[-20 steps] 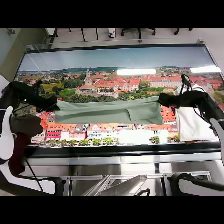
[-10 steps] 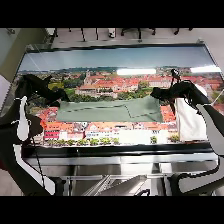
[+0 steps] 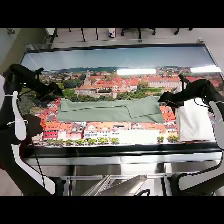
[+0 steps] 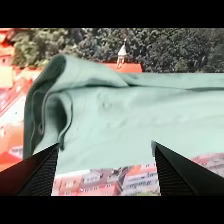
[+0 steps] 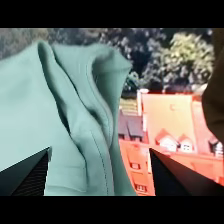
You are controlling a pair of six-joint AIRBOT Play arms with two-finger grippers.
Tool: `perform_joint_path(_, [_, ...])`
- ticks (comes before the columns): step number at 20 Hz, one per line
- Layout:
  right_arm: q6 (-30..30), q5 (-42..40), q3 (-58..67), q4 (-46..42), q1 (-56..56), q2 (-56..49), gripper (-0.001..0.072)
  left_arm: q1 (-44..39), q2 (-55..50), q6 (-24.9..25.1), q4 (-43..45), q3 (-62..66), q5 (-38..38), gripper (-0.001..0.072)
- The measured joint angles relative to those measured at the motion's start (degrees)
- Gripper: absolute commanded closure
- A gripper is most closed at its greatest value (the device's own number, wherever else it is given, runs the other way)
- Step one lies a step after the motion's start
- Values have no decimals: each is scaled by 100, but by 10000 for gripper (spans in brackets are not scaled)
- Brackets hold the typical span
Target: Fold the shirts.
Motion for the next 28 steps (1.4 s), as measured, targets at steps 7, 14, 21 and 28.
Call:
perform_joint_path(7, [-496, -380, 42, 693, -116, -590, 26, 332, 1014, -129, 2, -938, -166, 66])
perform_joint_path(14, [-619, -319, 31, 734, 221, -931, 691, -33, 1858, 118, -9, -1676, -730, 692])
perform_joint_path(21, [-739, -166, 127, 623, 409, -643, 692, -1624, 1797, 225, -13, -1840, -1779, 691])
perform_joint_path(28, [-557, -1318, 1167, 1036, 417, 623, 692, -3862, 382, 249, -20, -1419, -3436, 691])
